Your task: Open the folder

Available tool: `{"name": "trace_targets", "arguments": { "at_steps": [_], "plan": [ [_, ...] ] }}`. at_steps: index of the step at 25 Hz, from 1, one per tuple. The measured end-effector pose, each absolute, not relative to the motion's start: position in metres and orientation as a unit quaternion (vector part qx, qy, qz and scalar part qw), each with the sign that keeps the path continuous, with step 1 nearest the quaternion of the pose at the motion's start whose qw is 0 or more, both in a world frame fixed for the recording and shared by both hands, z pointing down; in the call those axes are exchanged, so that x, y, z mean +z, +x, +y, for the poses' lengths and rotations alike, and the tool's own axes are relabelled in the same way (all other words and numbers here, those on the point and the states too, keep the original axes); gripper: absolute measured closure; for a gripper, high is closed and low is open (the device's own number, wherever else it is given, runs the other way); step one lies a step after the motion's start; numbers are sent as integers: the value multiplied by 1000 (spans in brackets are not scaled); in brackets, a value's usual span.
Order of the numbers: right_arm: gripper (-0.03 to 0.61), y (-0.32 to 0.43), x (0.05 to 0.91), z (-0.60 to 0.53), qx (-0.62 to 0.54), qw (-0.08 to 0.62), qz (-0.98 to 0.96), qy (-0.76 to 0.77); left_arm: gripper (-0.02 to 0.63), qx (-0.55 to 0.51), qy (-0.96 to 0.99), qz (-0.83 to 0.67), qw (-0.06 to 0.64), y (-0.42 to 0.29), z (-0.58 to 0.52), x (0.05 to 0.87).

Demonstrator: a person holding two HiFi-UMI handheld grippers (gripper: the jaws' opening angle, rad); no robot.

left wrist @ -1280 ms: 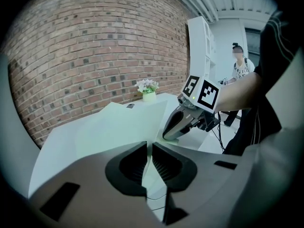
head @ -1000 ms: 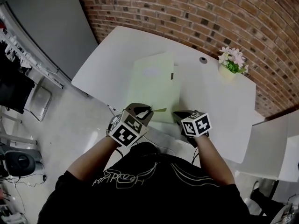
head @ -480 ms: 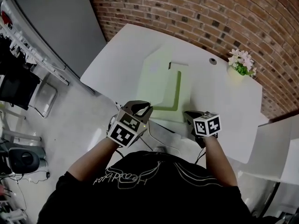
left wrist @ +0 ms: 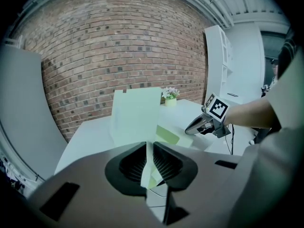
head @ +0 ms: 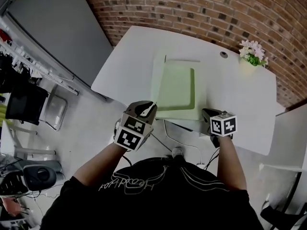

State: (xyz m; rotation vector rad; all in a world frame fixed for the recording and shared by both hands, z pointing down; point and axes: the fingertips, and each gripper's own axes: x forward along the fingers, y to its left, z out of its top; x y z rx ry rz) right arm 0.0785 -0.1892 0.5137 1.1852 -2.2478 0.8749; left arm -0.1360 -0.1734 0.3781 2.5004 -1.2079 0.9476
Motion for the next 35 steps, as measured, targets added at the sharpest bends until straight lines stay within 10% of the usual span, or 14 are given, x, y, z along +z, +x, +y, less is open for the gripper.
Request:
{"name": "trace_targets", "arguments": {
  "at_steps": [35],
  "plan": [
    [578, 87, 518, -178, 269, 288, -751, 530, 572, 180, 808, -518, 216, -278, -230, 433]
  ]
}}
